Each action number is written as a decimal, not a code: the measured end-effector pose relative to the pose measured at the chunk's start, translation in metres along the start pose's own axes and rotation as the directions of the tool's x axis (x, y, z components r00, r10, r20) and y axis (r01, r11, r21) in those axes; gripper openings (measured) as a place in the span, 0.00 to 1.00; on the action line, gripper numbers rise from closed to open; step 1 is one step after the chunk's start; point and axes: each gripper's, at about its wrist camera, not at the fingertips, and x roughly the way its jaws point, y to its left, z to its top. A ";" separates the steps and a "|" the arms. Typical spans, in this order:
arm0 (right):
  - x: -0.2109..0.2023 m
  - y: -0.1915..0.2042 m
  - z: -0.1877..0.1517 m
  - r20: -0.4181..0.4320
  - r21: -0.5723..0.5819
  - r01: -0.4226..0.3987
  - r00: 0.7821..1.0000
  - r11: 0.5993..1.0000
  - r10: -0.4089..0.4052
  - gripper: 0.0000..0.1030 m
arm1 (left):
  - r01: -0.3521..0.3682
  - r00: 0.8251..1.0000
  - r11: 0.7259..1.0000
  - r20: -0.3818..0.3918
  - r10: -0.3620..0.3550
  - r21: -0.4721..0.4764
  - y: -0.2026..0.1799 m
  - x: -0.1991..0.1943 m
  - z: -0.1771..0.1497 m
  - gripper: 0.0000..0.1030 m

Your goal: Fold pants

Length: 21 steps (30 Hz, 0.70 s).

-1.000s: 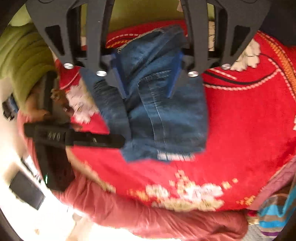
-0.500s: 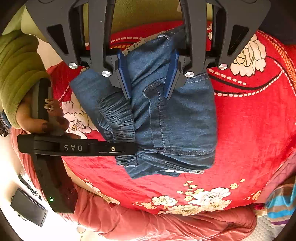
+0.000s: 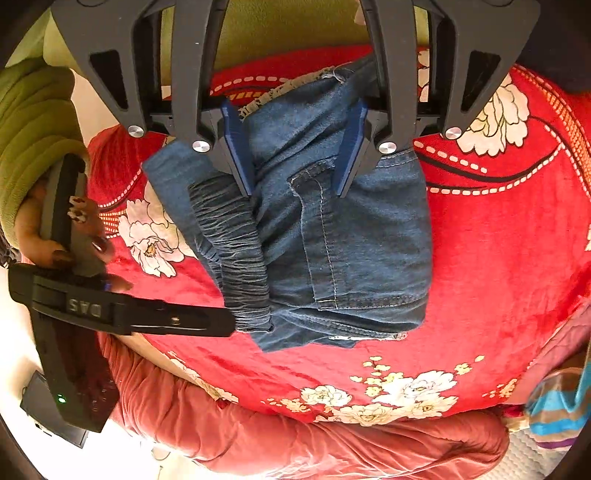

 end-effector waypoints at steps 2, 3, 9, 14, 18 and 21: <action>-0.008 0.001 -0.002 0.014 -0.008 0.009 1.000 1.000 -0.009 0.81 | -0.005 1.000 1.000 0.003 0.005 0.004 -0.001 -0.001 -0.001 0.39; -0.010 0.002 -0.002 0.018 -0.010 0.014 1.000 1.000 -0.014 0.81 | -0.007 1.000 1.000 0.004 0.007 0.006 -0.002 -0.002 -0.001 0.40; -0.030 0.006 -0.007 0.048 -0.047 0.049 0.998 0.998 -0.047 0.86 | -0.015 1.000 1.000 0.020 0.015 0.001 -0.002 -0.008 -0.001 0.54; -0.041 0.009 -0.012 0.059 -0.082 0.067 0.996 0.994 -0.063 0.86 | -0.027 0.999 1.000 0.036 0.028 -0.005 -0.002 -0.014 0.000 0.59; -0.048 0.014 -0.020 0.061 -0.119 0.082 0.995 0.989 -0.076 0.88 | -0.034 0.998 0.999 0.056 0.036 -0.030 0.003 -0.022 0.002 0.70; -0.052 0.019 -0.026 0.063 -0.150 0.084 0.995 0.985 -0.075 0.88 | -0.031 0.997 0.998 0.071 0.035 -0.060 0.011 -0.028 0.004 0.72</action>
